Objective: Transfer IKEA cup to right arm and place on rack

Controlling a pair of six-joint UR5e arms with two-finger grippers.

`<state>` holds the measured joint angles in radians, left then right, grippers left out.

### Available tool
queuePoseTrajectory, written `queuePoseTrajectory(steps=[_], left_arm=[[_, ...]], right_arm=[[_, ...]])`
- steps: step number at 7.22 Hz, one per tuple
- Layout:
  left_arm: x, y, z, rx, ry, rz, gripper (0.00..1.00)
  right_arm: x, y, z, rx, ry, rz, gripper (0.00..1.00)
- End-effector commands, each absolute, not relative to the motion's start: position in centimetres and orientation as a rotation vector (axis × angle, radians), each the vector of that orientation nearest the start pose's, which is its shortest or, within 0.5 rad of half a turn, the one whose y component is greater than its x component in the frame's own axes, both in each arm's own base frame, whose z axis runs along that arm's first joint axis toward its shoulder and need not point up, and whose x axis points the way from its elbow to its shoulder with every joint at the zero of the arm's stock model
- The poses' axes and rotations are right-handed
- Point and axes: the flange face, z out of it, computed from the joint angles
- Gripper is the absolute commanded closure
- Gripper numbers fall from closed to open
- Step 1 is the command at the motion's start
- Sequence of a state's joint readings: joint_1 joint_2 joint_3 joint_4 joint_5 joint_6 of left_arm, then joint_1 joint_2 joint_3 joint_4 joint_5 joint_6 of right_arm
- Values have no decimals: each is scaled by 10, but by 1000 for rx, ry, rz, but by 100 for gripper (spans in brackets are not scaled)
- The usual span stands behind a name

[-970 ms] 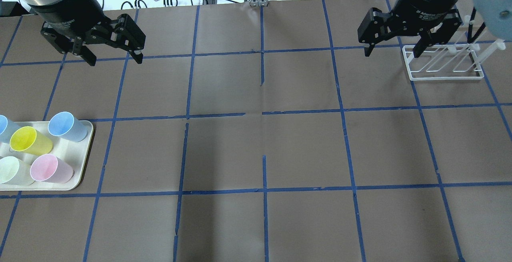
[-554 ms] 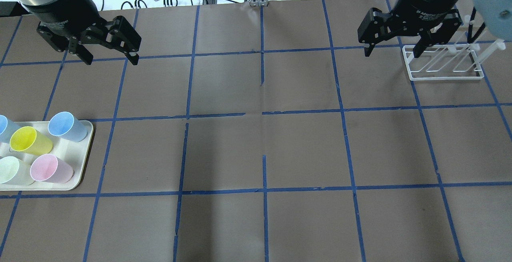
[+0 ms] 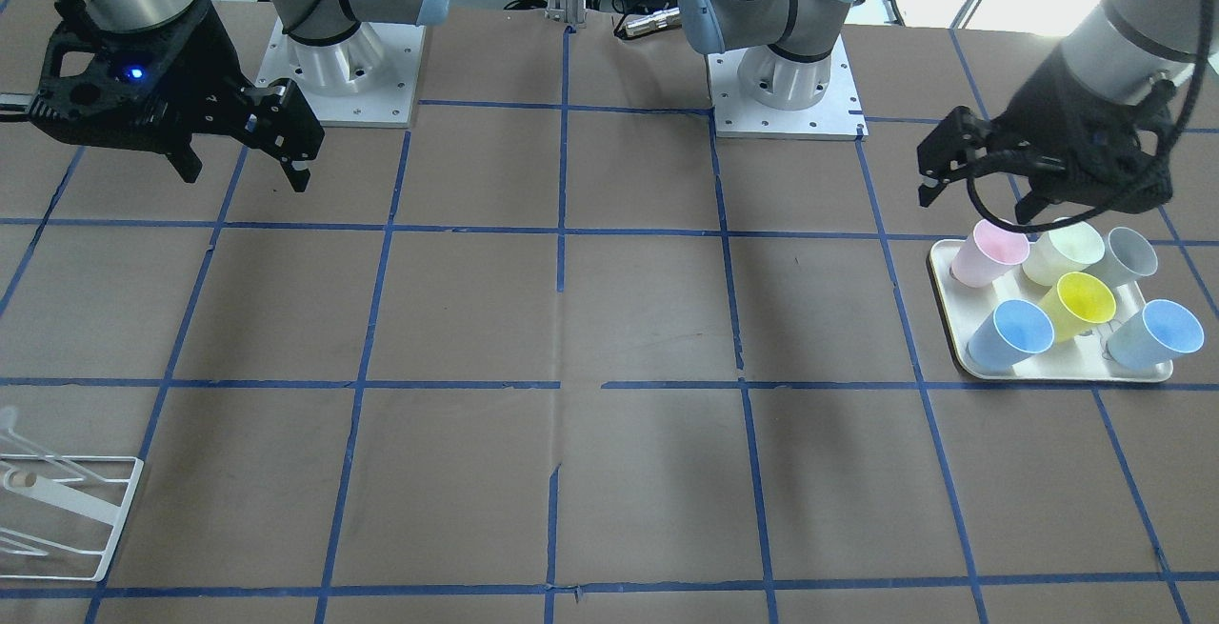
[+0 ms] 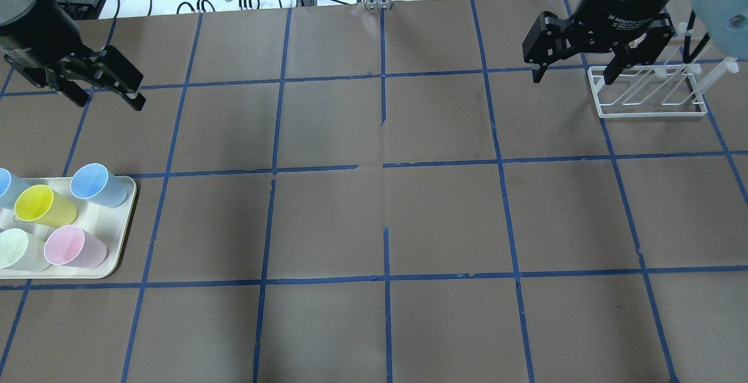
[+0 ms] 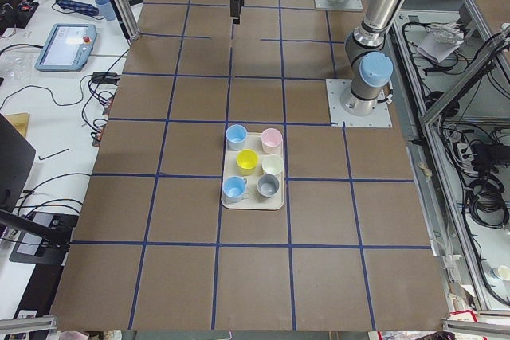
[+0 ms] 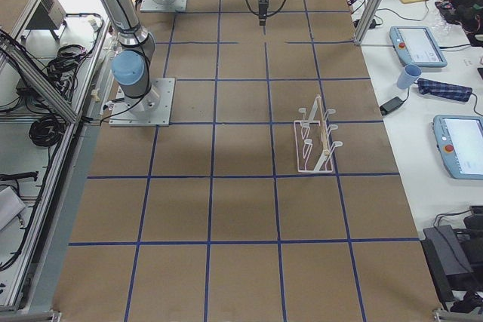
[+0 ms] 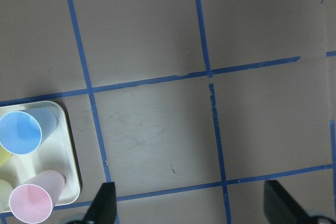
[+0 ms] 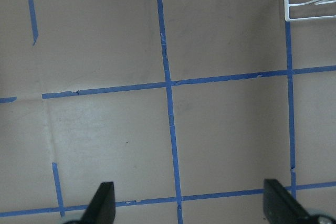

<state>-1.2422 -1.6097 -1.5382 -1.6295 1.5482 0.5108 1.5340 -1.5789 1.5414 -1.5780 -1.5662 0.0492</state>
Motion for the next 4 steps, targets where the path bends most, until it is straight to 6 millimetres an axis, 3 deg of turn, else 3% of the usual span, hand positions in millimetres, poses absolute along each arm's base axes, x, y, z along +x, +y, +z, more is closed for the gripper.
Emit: queuePoseTrajectory(steps=[1, 4], left_arm=[[133, -530, 436, 431, 3188, 116, 0], [281, -532, 369, 757, 3109, 43, 0]], right_arm=[[115, -497, 508, 137, 3133, -72, 0], [115, -497, 508, 137, 3133, -72, 0]])
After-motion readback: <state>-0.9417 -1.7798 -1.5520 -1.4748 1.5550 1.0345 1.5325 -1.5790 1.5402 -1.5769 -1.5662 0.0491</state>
